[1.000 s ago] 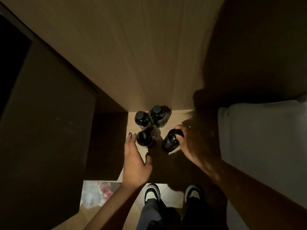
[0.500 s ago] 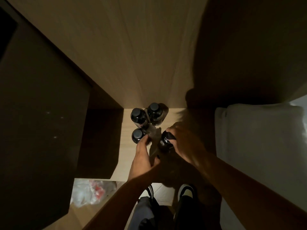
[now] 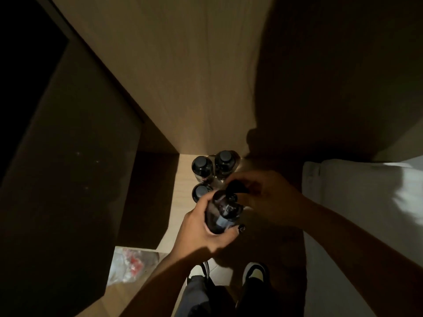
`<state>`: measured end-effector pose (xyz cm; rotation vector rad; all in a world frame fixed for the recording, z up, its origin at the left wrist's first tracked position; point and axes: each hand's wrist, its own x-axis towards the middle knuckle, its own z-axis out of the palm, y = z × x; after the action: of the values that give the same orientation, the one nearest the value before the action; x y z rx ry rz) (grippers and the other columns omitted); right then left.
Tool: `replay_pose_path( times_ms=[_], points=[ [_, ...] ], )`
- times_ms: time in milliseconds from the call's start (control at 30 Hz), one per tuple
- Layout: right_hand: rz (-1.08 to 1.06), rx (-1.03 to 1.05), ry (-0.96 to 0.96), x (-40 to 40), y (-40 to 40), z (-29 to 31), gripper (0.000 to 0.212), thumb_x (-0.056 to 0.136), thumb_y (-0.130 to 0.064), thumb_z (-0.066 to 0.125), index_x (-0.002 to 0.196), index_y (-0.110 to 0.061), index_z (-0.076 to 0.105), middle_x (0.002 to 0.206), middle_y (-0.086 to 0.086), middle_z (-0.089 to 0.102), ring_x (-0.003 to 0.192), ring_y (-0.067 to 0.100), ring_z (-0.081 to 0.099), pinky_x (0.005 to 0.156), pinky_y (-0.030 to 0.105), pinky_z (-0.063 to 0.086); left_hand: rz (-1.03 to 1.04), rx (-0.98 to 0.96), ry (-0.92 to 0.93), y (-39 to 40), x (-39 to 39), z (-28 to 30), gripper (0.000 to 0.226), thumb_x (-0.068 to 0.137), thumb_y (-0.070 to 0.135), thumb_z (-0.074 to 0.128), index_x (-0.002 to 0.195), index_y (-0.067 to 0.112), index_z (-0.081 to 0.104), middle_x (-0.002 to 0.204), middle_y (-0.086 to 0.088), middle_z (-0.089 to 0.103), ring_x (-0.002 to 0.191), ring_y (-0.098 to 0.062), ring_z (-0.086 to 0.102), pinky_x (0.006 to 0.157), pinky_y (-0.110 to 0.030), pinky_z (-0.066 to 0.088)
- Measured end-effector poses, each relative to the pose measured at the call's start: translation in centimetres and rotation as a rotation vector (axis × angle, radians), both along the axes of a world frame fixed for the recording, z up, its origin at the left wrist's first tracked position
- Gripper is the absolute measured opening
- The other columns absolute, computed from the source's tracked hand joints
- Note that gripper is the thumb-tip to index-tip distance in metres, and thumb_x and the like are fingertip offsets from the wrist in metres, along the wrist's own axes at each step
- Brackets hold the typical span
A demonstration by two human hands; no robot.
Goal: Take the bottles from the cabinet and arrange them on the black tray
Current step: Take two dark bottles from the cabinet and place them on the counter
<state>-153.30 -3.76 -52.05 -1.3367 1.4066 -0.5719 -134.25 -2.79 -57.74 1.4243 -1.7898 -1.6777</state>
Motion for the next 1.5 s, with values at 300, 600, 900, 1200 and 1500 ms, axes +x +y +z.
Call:
replay_pose_path(
  times_ms=[300,600,900,1200,1500],
  points=[
    [-0.351,0.093,0.029,4.4,-1.5,-4.4,0.026,0.091,-0.016,0.057,0.112,-0.033,0.057,0.117,-0.009,0.059,0.106,0.009,0.058,0.079,0.020,0.049,0.272,0.126,-0.011,-0.4,5.3,-1.1,0.055,0.058,0.025,0.087,0.106,0.028,0.059,0.097,0.013,0.071,0.094,0.003,0.064,0.075,-0.008,0.046],
    [-0.067,-0.017,0.341,9.7,-2.0,-11.2,0.042,0.086,-0.007,0.062,0.126,-0.010,0.052,0.132,0.011,0.048,0.124,0.027,0.047,0.099,0.026,0.037,0.487,0.218,0.000,0.2,7.8,-1.1,0.043,0.069,0.013,0.079,0.106,0.024,0.060,0.098,0.007,0.070,0.087,0.002,0.066,0.074,-0.015,0.047],
    [-0.305,0.104,0.298,7.8,-1.6,-8.2,0.036,0.089,-0.019,0.060,0.124,-0.020,0.053,0.131,0.005,0.053,0.118,0.023,0.056,0.095,0.033,0.049,0.541,0.244,0.028,-0.2,7.5,0.2,0.032,0.073,0.011,0.077,0.101,0.021,0.064,0.091,0.003,0.071,0.088,-0.009,0.066,0.070,-0.021,0.046],
    [-0.533,-0.115,0.156,5.0,1.9,4.7,0.033,0.085,-0.019,0.066,0.112,-0.031,0.051,0.112,-0.010,0.058,0.102,0.005,0.057,0.088,0.025,0.050,0.547,0.378,0.432,-0.6,3.0,8.8,0.015,0.066,0.009,0.063,0.079,0.004,0.068,0.072,-0.010,0.069,0.070,-0.025,0.064,0.064,-0.030,0.051],
    [-0.671,-0.218,0.347,2.8,8.5,16.1,0.033,0.087,-0.024,0.063,0.119,-0.018,0.054,0.108,-0.004,0.055,0.098,0.010,0.055,0.081,0.019,0.044,0.317,0.495,0.361,2.1,1.2,18.8,0.021,0.082,0.021,0.065,0.096,0.005,0.068,0.086,-0.021,0.069,0.074,-0.035,0.064,0.072,-0.045,0.050]
  ],
)
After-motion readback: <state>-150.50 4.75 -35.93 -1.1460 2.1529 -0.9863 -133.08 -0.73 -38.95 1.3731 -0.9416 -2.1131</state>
